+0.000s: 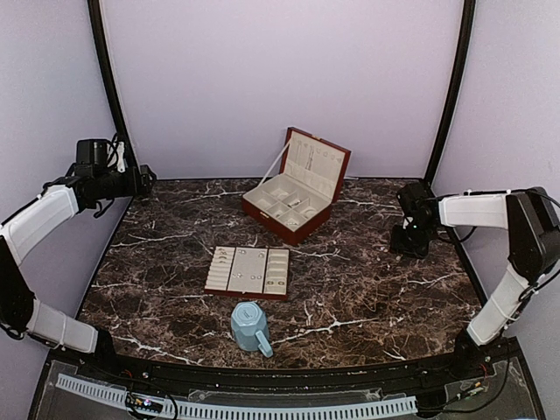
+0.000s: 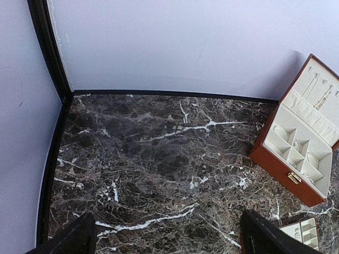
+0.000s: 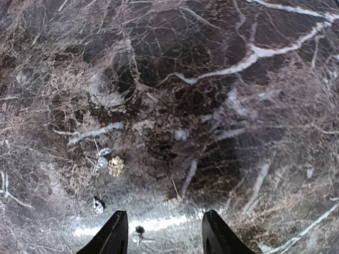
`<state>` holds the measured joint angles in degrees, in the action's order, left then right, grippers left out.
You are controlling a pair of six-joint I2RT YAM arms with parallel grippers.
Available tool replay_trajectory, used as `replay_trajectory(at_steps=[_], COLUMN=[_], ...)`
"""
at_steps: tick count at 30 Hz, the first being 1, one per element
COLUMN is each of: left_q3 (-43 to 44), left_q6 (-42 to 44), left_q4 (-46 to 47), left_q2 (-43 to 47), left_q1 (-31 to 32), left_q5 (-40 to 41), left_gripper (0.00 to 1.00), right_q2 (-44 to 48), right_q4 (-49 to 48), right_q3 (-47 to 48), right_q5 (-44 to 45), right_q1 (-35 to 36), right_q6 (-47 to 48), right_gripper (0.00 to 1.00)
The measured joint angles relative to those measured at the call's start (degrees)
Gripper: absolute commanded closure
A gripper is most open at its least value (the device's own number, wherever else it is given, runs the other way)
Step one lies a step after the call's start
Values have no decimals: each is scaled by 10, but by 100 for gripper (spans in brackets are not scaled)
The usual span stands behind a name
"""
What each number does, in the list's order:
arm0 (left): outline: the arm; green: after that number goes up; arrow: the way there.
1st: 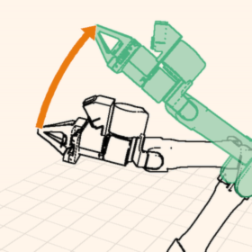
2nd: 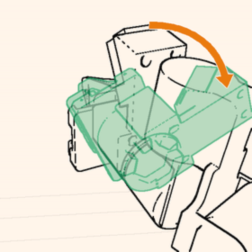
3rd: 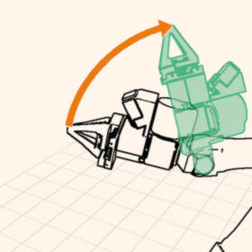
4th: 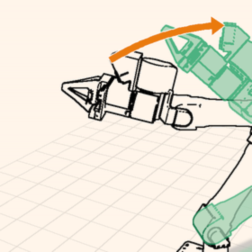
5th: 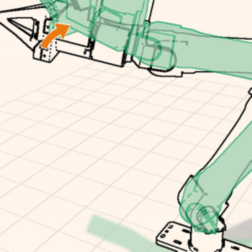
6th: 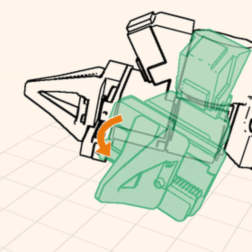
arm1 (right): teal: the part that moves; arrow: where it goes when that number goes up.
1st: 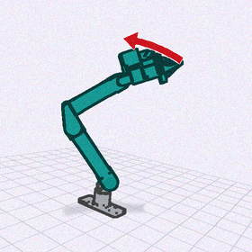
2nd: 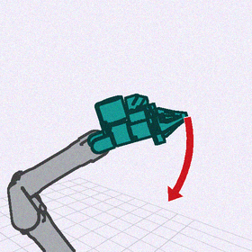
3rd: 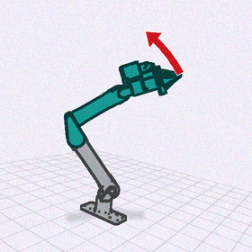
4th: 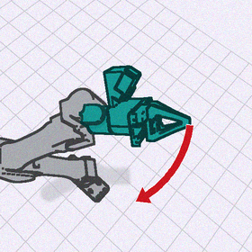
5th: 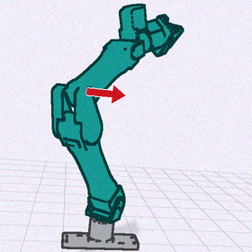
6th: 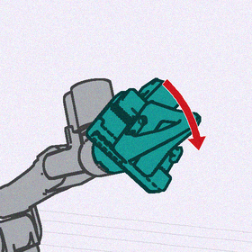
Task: Organize the mixed jewelry
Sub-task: Pick up the earring from the center of the board.
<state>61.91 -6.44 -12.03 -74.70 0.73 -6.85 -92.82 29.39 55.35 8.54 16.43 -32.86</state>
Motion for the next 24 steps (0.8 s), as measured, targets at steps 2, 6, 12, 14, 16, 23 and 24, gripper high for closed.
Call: replay_trajectory(at_steps=[2, 6, 12, 14, 16, 23, 24], left_q3=[0, -1, -3, -3, -4, -6, -6], left_q6=[7, 13, 14, 14, 14, 15, 15], left_q4=[2, 4, 4, 4, 5, 8, 8], left_q2=[7, 8, 8, 8, 8, 8, 8], left_q1=[0, 0, 0, 0, 0, 0, 0], left_q5=[8, 15, 16, 16, 16, 16, 16], left_gripper=[3, 3, 3, 3, 3, 3, 3], right_q2=[-12, -15, -16, -21, -27, -41, -41], right_q4=[-5, -14, -55, -65, -73, -96, -99], right_q3=[4, 3, -25, -31, -33, -34, -35], right_q5=[1, 2, 5, 6, 9, 20, 21], right_q1=[0, 0, 0, 0, 0, 0, 0], right_q6=[3, 8, 1, -3, -5, -7, -7], right_gripper=[52, 53, 59, 60, 61, 69, 70])
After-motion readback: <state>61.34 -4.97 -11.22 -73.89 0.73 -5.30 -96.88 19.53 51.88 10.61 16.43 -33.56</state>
